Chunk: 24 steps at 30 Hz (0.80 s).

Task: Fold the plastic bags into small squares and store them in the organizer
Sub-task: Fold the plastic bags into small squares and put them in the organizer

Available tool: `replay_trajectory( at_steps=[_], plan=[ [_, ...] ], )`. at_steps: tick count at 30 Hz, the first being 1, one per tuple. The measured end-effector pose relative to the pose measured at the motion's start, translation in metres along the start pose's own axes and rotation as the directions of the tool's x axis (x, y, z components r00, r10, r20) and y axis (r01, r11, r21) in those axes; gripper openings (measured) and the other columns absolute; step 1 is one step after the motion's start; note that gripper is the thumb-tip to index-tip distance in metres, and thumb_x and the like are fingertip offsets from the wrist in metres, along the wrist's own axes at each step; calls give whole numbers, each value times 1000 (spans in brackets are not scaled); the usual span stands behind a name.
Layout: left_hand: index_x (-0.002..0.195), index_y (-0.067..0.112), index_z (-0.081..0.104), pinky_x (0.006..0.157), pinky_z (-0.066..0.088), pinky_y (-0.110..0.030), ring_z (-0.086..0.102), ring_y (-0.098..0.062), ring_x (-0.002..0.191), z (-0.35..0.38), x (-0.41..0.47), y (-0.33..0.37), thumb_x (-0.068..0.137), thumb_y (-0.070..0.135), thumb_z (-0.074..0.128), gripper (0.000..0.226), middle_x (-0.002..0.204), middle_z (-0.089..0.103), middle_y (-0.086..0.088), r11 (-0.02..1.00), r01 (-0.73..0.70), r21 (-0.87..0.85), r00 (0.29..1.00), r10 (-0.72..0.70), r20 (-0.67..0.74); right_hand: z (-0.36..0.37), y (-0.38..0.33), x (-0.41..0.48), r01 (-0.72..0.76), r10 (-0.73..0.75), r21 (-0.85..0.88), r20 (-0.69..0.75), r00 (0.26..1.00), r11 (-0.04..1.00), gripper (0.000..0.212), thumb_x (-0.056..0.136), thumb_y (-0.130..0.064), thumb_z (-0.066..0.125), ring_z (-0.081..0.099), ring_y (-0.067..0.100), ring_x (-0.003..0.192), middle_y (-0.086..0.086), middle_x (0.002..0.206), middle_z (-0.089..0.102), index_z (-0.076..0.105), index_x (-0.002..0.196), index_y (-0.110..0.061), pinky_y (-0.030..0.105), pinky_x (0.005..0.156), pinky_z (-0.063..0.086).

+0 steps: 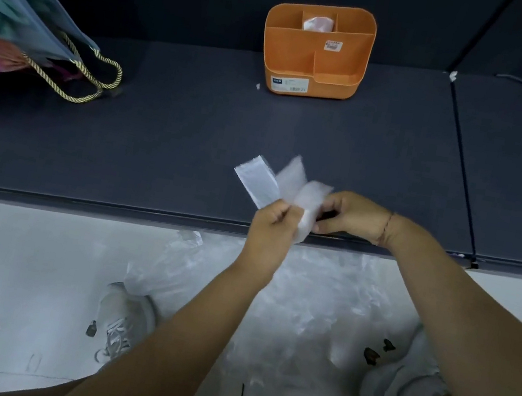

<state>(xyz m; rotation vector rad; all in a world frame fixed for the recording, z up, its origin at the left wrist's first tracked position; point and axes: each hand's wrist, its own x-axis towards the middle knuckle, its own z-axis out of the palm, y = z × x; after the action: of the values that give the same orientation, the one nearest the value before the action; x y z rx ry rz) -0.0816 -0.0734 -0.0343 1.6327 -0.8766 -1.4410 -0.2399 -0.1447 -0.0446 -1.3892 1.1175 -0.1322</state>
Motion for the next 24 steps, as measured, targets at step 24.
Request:
replay_trajectory(
  at_steps=[24],
  plan=[
    [127, 6, 57, 108, 32, -29, 43, -18, 125, -41, 22, -41, 98, 20, 50, 33, 139, 46, -9, 653, -421, 629, 742, 647, -176, 37, -10, 9, -211, 210, 37, -338, 917, 977, 18, 77, 0, 73, 64, 14, 79, -2, 78, 70, 69, 90, -12, 25, 79, 49]
  ],
)
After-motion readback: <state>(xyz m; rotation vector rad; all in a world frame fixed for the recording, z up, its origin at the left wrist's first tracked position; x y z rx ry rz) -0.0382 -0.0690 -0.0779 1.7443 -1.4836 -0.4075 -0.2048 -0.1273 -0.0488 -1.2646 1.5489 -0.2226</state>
